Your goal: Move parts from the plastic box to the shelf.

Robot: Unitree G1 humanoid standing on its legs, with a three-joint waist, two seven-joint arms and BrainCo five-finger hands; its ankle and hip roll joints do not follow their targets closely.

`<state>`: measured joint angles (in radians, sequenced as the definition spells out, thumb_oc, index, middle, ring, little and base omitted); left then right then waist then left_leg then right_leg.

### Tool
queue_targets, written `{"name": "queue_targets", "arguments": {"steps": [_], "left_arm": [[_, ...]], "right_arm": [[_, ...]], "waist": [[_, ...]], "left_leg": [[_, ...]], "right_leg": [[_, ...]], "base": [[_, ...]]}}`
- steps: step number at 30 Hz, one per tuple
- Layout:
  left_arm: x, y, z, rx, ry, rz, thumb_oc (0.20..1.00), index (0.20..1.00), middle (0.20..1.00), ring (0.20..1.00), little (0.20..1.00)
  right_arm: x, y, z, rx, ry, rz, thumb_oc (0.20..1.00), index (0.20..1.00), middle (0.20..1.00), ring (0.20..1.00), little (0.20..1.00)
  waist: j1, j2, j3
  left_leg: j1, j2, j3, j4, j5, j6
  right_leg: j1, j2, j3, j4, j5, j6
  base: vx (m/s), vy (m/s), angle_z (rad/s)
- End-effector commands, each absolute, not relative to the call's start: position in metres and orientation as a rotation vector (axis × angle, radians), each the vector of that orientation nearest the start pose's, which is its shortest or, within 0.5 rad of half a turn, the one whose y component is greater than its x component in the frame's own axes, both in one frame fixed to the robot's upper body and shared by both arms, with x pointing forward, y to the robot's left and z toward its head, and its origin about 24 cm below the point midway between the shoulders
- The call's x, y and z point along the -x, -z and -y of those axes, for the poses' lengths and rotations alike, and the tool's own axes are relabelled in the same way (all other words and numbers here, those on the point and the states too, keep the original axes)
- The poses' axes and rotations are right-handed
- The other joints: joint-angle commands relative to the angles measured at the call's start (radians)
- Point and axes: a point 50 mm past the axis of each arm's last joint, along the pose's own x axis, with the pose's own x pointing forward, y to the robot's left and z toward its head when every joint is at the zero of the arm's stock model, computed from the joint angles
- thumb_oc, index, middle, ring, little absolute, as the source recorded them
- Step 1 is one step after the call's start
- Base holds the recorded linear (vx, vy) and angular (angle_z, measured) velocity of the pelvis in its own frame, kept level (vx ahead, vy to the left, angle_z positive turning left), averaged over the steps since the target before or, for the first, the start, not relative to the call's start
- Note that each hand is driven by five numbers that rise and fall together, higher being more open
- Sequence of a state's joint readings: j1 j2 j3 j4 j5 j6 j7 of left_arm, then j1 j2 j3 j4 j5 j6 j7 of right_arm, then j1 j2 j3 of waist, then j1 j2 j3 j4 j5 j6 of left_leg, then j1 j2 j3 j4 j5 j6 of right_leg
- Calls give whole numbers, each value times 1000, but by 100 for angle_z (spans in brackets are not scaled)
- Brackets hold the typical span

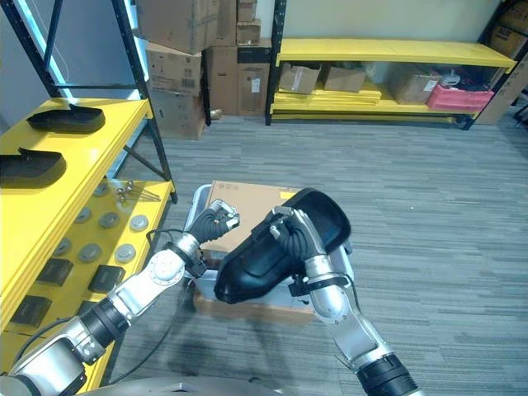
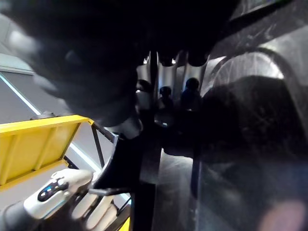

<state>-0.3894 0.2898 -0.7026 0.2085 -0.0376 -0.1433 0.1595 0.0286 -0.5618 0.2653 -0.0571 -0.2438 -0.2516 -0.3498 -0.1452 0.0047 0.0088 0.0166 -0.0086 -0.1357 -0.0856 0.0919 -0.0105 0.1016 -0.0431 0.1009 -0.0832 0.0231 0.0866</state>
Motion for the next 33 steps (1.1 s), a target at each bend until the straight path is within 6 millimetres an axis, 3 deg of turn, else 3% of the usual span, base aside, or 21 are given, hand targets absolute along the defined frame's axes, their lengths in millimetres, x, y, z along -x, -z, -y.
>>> {"name": "queue_targets", "arguments": {"steps": [1, 6, 10, 17, 18, 19, 23, 28, 33], "left_arm": [[-286, -71, -48, -370, 531, 281, 200, 200, 200, 200, 200], [-287, -52, -63, -406, 479, 200, 200, 200, 200, 200, 200], [-285, -27, -79, -394, 417, 80, 200, 200, 200, 200, 200], [-281, -5, -95, -351, 364, -48, 200, 200, 200, 200, 200], [-280, -3, -96, -343, 354, -55, 821, 821, 821, 821, 821], [-278, -1, -101, -329, 333, -70, 1000, 1000, 1000, 1000, 1000], [-273, -3, -108, -334, 335, -53, 1000, 1000, 1000, 1000, 1000], [-261, -2, -122, -317, 345, -59, 1000, 1000, 1000, 1000, 1000], [-256, 1, -117, -295, 394, -73, 1000, 1000, 1000, 1000, 1000]], "right_arm": [[-254, -109, 202, 722, 110, 497, 200, 200, 200, 200, 200], [-264, -103, 222, 724, 202, 427, 200, 200, 200, 200, 200], [-281, -83, 246, 656, 304, 266, 200, 200, 200, 200, 200], [-317, -63, 258, 424, 400, 60, 200, 200, 200, 200, 200], [-322, -64, 258, 421, 407, 50, 200, 200, 200, 200, 200], [-331, -70, 260, 405, 424, 42, 200, 200, 200, 200, 200], [-342, -84, 267, 390, 465, 56, 200, 200, 200, 200, 200], [-365, -123, 286, 331, 585, 86, 200, 200, 200, 200, 200], [-371, -135, 300, 245, 668, 61, 200, 200, 200, 200, 200]], "waist": [[39, -28, -19], [49, -33, -17], [66, -42, -16], [104, -51, 14], [110, -52, 24], [122, -53, 51], [143, -51, 81], [179, -26, 130], [193, -4, 163]], "left_leg": [[87, 21, 32, -2, -182, 16], [86, 19, 28, -2, -181, 15], [80, 16, 15, -2, -179, 15], [59, 12, -5, -2, -175, 14], [50, 11, -9, -2, -171, 13], [24, 9, -17, -2, -160, 11], [-34, 5, -35, -1, -141, 8], [-143, -12, -64, -2, -102, 5], [-198, -21, -79, -2, -81, 1]], "right_leg": [[-73, 1, -34, 46, -39, 1], [-72, 0, -40, 44, -38, 0], [-70, -1, -47, 38, -33, -1], [-78, 1, -54, 33, -31, -3], [-85, 1, -57, 33, -29, -4], [-107, 3, -64, 32, -24, -5], [-150, 2, -80, 24, -9, -6], [-234, 5, -96, 2, 20, -8], [-277, 8, -102, -1, 27, -10]], "base": [[0, 0, 0], [0, 0, 0], [0, 0, 0], [-9, -4, 8], [-61, -17, 16], [-82, -14, 18], [-82, -25, 25], [-76, -25, 18], [-31, -22, 8]]}}
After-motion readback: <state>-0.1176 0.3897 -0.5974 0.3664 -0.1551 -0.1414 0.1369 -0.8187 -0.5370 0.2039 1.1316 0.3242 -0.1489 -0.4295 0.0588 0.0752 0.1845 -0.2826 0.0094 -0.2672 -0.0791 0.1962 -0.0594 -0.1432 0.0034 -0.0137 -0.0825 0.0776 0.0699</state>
